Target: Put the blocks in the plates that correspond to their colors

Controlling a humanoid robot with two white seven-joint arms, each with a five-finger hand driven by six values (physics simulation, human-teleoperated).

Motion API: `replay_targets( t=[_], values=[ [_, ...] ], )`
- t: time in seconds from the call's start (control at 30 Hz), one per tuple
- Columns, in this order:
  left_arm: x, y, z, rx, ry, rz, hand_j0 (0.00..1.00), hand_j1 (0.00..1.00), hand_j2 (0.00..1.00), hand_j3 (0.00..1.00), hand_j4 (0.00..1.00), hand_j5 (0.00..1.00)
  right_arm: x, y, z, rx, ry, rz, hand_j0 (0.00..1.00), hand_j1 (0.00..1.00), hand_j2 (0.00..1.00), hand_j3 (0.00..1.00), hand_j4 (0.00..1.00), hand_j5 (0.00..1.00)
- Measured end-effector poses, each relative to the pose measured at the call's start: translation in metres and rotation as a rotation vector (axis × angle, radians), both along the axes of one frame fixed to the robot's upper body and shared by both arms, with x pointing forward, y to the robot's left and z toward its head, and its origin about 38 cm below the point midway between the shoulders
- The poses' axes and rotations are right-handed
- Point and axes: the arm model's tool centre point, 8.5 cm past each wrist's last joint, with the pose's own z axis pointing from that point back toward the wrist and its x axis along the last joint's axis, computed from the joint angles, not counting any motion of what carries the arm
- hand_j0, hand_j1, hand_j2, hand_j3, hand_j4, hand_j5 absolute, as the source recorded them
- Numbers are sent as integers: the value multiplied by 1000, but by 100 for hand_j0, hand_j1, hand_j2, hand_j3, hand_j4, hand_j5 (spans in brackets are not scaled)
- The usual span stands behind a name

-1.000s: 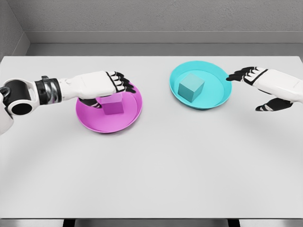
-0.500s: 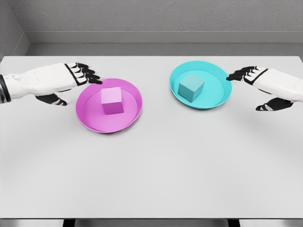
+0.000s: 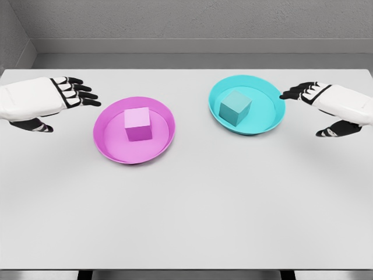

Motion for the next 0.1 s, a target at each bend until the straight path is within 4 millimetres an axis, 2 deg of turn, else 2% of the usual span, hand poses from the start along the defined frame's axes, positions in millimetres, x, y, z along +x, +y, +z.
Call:
replay_targets(
  t=[0.1],
  values=[
    [-1,-2,0,-1,-1,-7,100,100,100,100,100,100,0,0,0,-1,-1,1,100,100,100,100,100,100]
  ],
)
